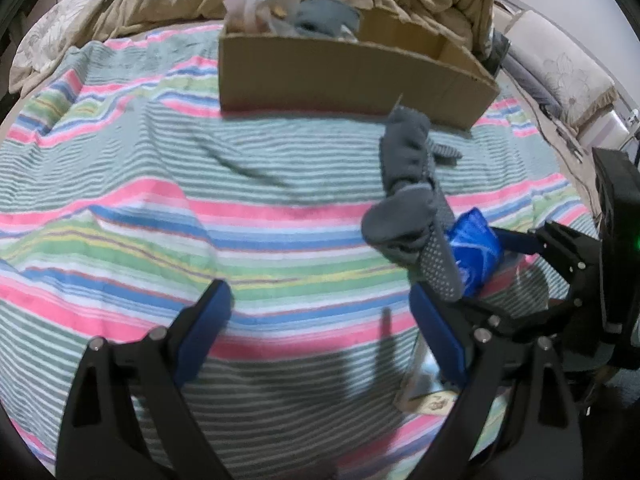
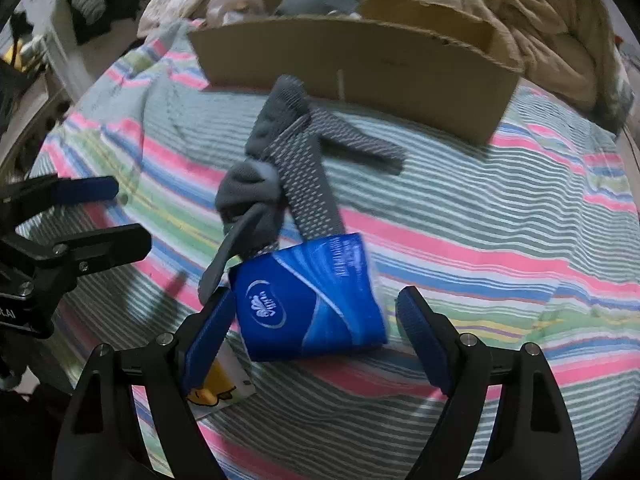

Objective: Organize objects
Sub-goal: 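Grasp the gray dotted glove with the left gripper while the right gripper grasps the blue tissue pack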

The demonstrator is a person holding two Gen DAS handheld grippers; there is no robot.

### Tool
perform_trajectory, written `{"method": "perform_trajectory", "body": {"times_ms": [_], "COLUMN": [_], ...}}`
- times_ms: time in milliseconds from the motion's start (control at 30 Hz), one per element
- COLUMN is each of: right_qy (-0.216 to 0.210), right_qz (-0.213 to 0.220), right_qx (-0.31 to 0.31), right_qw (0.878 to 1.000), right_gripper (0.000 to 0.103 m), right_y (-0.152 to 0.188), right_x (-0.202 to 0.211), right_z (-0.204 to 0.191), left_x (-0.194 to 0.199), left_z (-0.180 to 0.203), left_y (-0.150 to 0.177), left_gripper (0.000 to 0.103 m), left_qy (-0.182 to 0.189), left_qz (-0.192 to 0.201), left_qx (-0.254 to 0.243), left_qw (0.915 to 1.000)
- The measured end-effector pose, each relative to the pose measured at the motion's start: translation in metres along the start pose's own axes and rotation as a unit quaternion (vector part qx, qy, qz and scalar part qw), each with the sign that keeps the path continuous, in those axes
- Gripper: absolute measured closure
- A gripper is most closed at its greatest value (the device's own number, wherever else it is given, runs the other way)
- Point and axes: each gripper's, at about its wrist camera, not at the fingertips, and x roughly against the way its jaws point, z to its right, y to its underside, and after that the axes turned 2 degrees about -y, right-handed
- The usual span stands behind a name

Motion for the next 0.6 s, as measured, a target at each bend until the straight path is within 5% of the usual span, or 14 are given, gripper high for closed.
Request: {"method": "perform_trajectory", "body": {"times_ms": [600], "right_qy": [0.006], "right_qz": [0.026], "right_qx": [-0.012], "right_qw": [1.000], "right_gripper": [0.026], "right_y": [0.005], "right_x": [0.023], "right_z": [0.034], "left_x": [-0.017], "left_z": [0.053], "left_y": [-0.038], "left_gripper": [0.013], "left_qy": [0.000], "left_qz": [0.021], "left_qx": [-0.075], "left_qw": [0.9969]}}
